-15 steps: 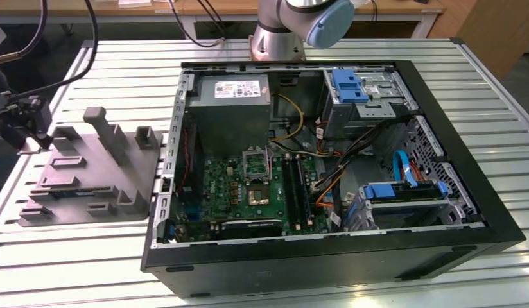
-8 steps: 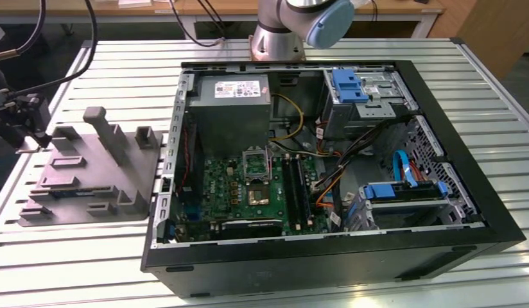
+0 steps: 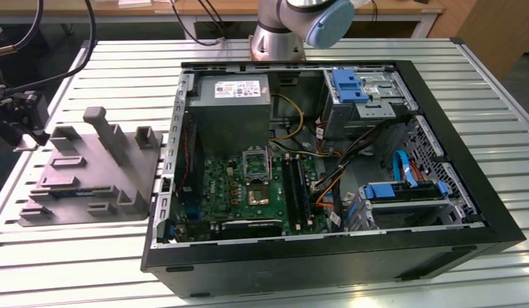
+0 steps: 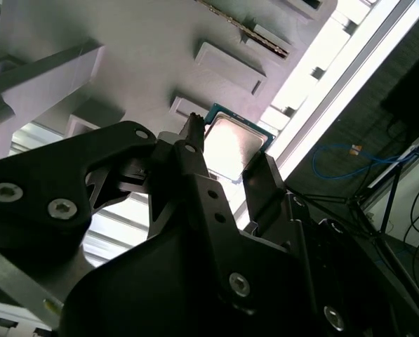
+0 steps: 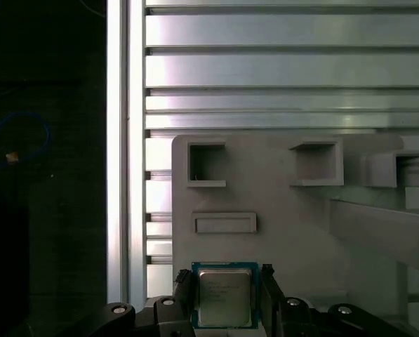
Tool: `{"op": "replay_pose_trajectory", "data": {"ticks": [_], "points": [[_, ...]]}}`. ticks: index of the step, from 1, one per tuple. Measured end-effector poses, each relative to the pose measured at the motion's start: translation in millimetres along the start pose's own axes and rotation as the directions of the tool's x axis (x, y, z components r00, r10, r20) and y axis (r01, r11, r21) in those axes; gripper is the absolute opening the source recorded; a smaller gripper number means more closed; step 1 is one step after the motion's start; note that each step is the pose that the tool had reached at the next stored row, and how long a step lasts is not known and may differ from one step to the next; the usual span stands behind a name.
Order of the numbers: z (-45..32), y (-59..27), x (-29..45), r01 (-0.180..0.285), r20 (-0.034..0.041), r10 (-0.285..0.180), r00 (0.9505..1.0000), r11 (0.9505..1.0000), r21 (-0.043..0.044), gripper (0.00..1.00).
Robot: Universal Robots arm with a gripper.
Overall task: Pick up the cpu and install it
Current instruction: 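Pick up the cpu and move it towards the insertion slot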
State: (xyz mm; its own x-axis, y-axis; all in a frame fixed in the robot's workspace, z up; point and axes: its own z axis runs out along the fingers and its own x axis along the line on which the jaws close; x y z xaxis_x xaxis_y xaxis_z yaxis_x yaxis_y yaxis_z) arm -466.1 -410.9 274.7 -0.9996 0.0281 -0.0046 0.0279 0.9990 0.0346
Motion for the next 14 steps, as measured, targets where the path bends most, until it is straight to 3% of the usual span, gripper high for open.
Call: {"op": "replay_pose_trajectory", "data": {"ticks": [14], "points": [[-9.5,0.3,0.0,0.0,0.0001,0.0,1.0,1.0,0.0008,0.47]]}}
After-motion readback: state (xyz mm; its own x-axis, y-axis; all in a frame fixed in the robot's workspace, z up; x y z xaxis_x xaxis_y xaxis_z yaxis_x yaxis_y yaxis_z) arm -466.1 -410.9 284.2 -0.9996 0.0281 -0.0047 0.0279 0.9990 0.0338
